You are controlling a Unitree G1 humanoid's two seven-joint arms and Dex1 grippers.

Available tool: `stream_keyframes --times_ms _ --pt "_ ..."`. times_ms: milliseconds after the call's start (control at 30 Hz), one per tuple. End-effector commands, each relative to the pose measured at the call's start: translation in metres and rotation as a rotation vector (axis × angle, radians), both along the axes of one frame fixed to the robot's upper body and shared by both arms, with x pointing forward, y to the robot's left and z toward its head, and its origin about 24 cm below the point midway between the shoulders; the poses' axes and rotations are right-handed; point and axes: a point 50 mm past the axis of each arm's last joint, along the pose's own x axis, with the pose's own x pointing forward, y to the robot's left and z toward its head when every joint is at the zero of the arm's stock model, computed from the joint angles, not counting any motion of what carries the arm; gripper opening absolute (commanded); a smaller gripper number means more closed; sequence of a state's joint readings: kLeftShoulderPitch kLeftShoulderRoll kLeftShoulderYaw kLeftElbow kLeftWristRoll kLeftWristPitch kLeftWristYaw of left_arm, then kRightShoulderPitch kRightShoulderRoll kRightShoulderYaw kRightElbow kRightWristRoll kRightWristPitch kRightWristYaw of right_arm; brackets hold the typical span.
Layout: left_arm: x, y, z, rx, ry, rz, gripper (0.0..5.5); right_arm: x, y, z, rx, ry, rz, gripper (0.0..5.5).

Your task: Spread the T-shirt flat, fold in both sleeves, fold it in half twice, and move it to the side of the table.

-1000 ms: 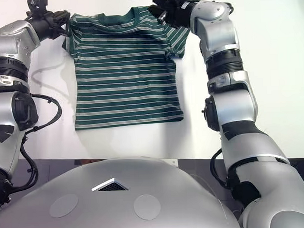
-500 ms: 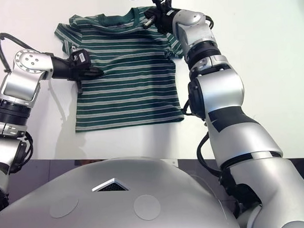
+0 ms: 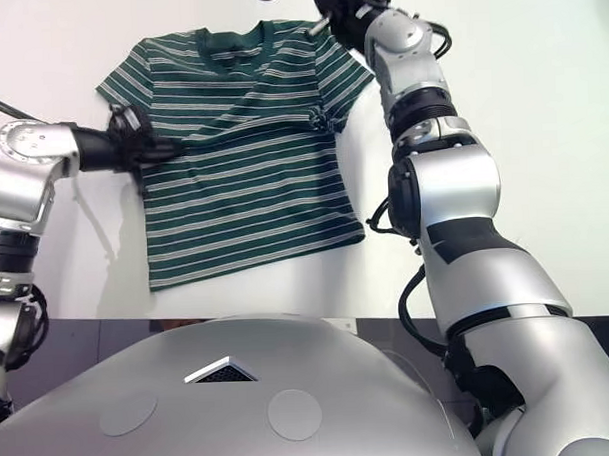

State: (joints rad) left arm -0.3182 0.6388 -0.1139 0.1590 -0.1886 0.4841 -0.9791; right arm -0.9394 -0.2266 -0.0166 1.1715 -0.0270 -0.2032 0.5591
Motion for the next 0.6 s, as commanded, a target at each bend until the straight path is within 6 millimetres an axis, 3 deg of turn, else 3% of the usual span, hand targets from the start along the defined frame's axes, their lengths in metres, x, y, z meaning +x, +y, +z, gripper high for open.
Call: stream_keyframes --times_ms 33,133,200,233,367,500,600 --pt "0.025 0.045 0.007 -0.030 0.075 0.451 1.08 -0.041 -0.012 -0.017 -0.020 -0.003 0.233 0.00" --pt "0.023 0.084 -0.009 0.026 0.139 0.735 1.55 -0.123 -0.028 -0.041 -0.125 0.244 0.578 0.00" --pt "0.021 0.095 -0.011 0.022 0.152 0.800 1.55 -0.163 -0.037 -0.043 -0.172 0.377 0.711 0.00" --pt "0.021 0.096 -0.011 0.020 0.155 0.807 1.55 -0.173 -0.039 -0.041 -0.180 0.409 0.740 0.00" --pt "0.024 0.090 -0.018 -0.058 0.232 0.809 1.55 -0.186 -0.038 -0.031 -0.167 0.452 0.772 0.00" --pt "0.033 0.083 -0.027 -0.119 0.285 0.836 1.55 -0.176 -0.032 -0.023 -0.189 0.406 0.718 0.00" --pt "0.035 0.078 -0.034 -0.138 0.317 0.829 1.55 -0.183 -0.029 -0.015 -0.170 0.430 0.764 0.00"
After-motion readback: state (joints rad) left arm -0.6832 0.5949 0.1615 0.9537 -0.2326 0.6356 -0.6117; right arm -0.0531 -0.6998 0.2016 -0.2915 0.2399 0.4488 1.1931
